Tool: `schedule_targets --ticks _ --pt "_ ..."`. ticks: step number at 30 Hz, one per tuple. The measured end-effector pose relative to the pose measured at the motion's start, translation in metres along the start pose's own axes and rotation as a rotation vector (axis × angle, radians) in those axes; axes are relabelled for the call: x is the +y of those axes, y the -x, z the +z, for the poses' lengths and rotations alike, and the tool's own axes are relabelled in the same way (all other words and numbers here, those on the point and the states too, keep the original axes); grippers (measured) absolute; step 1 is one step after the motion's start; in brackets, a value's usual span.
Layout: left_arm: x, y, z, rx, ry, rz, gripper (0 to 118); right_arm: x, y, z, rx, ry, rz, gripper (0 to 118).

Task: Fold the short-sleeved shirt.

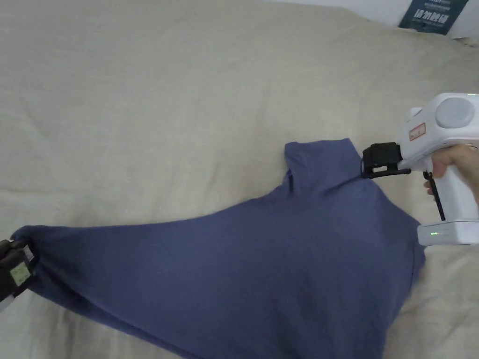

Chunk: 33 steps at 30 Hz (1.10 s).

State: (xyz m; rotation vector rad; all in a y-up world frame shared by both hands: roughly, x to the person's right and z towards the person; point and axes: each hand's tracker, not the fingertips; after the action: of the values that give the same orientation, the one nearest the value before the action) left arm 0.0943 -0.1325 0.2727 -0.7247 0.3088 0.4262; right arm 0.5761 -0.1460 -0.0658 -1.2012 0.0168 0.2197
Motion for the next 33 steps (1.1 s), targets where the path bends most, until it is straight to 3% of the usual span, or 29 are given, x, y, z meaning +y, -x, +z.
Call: schedule_targets --ticks 3,5,9,13,15,17,19,22,26,30,33 --pt "0.002 0.005 -0.011 0.015 0.017 0.013 0 0.009 -0.005 -0.024 -0.034 0.032 -0.064 88" --pt "0.003 0.004 -0.015 0.023 0.023 0.007 0 0.011 -0.012 -0.039 -0.016 0.035 -0.092 84" --pt "0.002 0.003 -0.022 0.028 0.043 0.016 0 0.009 -0.011 -0.06 -0.023 0.067 -0.07 80" --pt "-0.001 0.003 -0.027 0.043 0.061 0.032 0 0.006 -0.009 -0.068 0.031 0.049 -0.07 60" --pt "-0.004 -0.002 -0.026 0.05 0.063 0.026 0 0.006 -0.006 -0.069 0.028 0.049 -0.049 57" --pt "-0.005 -0.003 -0.028 0.057 0.069 0.02 0 0.006 -0.008 -0.065 0.062 0.038 -0.05 36" --pt "-0.007 -0.006 -0.027 0.054 0.078 0.023 0 0.004 -0.006 -0.062 0.093 0.026 -0.083 1" --pt "-0.009 -0.011 -0.028 0.044 0.084 0.027 0 0.004 -0.002 -0.062 0.074 0.038 -0.044 1" --pt "-0.005 -0.013 -0.022 0.025 0.074 0.033 0 0.0 -0.005 -0.038 0.094 -0.007 -0.126 1" --pt "0.005 -0.016 -0.012 0.01 0.033 0.019 0 -0.001 -0.017 0.019 0.125 -0.102 -0.138 1" --pt "0.013 -0.02 -0.005 0.002 -0.003 0.01 0 -0.008 -0.033 0.071 0.201 -0.164 -0.189 1"
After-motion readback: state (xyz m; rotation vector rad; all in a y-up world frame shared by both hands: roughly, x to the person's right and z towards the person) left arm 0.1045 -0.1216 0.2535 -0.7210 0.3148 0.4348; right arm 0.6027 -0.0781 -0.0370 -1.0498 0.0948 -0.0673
